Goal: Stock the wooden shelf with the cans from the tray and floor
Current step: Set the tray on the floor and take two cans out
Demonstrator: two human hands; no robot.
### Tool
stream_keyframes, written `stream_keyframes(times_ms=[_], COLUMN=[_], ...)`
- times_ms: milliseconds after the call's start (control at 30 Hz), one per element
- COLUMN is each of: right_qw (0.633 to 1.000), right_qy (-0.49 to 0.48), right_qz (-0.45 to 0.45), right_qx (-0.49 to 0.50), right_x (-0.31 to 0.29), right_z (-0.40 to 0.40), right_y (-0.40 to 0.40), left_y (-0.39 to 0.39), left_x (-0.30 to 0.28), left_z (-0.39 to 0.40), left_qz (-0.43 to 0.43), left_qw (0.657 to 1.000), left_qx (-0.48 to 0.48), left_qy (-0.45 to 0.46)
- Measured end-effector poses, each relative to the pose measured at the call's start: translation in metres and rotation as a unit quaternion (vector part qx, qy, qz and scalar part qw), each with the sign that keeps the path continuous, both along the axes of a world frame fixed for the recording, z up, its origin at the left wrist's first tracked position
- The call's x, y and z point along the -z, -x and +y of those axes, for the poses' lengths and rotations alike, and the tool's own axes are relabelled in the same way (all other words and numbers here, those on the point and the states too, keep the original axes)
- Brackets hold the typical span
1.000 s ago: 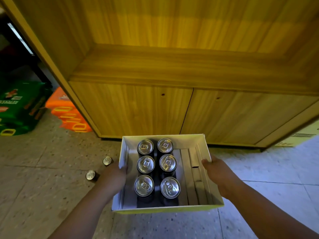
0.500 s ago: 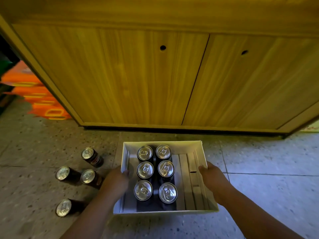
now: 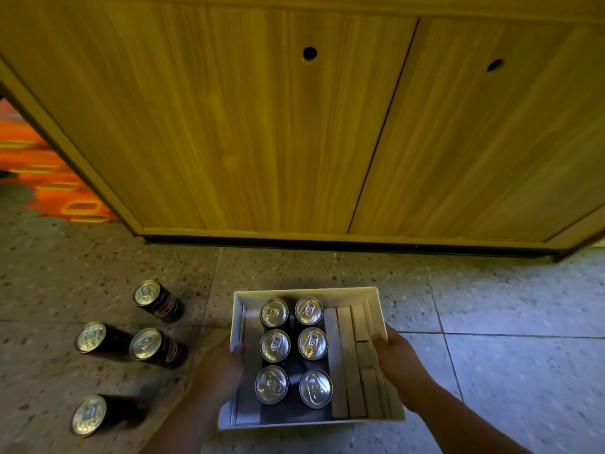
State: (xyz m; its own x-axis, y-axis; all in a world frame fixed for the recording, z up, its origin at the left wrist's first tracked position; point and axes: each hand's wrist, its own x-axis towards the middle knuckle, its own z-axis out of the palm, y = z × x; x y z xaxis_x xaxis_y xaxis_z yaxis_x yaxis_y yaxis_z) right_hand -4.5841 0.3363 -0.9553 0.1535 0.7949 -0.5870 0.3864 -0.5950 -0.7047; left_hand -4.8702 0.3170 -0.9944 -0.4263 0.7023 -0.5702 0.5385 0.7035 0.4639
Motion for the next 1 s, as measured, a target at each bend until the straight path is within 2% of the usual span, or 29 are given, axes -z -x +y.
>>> stream_keyframes(times_ms=[167,400,533,667,767,833,900,933,1000], right_qw=[1.000,1.000,1.000,0.999,0.989,0.981,0.968,0.962,0.958], right_qy=[0.000,-0.009,-0.003,-0.016,-0.070,-0.123,-0.196,-0.224,-0.245], right_qz=[-0.002,-0.002,-0.011,-0.045,-0.125,-0.139,-0.151,-0.156,-0.145], right_qx=[0.010,0.023,0.021,0.024,0.032,0.064,0.044,0.021,-0.013], right_x=[0.016,0.032,0.041,0.046,0.042,0.035,0.026,0.023,0.023], right_z=[0.007,0.003,0.006,0.008,0.014,0.014,0.013,0.012,0.011], right_y=[0.000,0.000,0.000,0.002,0.012,0.020,0.030,0.034,0.044], left_y=[0.001,0.003,0.004,0.003,-0.002,-0.009,-0.015,-0.018,-0.024], left_x=[0.012,0.016,0.026,0.027,0.017,0.005,-0.007,-0.011,-0.012], left_z=[0.006,0.009,0.015,0.013,0.009,0.008,0.010,0.011,0.013], left_qz=[0.032,-0.014,0.013,-0.007,0.036,0.045,0.044,0.038,0.015], left_qw=[0.999,0.999,0.999,1.000,0.996,0.979,0.946,0.935,0.939], left_qx=[0.033,0.051,0.042,0.007,0.002,-0.006,0.013,0.025,0.033], left_qy=[-0.010,-0.014,0.001,-0.016,-0.087,-0.200,-0.322,-0.352,-0.342])
